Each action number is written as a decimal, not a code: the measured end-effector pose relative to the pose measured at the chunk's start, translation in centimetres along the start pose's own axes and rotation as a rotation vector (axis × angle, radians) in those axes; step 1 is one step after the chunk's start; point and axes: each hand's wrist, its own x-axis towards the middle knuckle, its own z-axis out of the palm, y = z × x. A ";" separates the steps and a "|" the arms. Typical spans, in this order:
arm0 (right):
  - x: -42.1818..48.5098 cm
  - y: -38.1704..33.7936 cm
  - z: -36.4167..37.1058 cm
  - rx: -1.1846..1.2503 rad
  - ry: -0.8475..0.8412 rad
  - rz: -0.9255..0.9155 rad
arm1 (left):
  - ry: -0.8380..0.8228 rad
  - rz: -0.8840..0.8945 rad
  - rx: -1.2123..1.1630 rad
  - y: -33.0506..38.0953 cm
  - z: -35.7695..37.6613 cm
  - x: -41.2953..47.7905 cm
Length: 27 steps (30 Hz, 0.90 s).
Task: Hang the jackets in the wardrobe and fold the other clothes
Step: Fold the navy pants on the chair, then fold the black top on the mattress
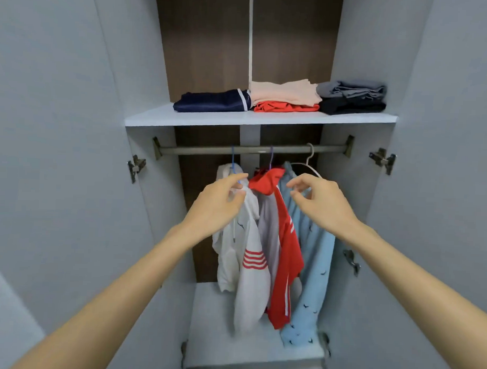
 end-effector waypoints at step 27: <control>-56.6 4.3 -9.2 -0.290 0.265 1.081 | -1.000 0.535 -0.187 19.8 24.5 -31.7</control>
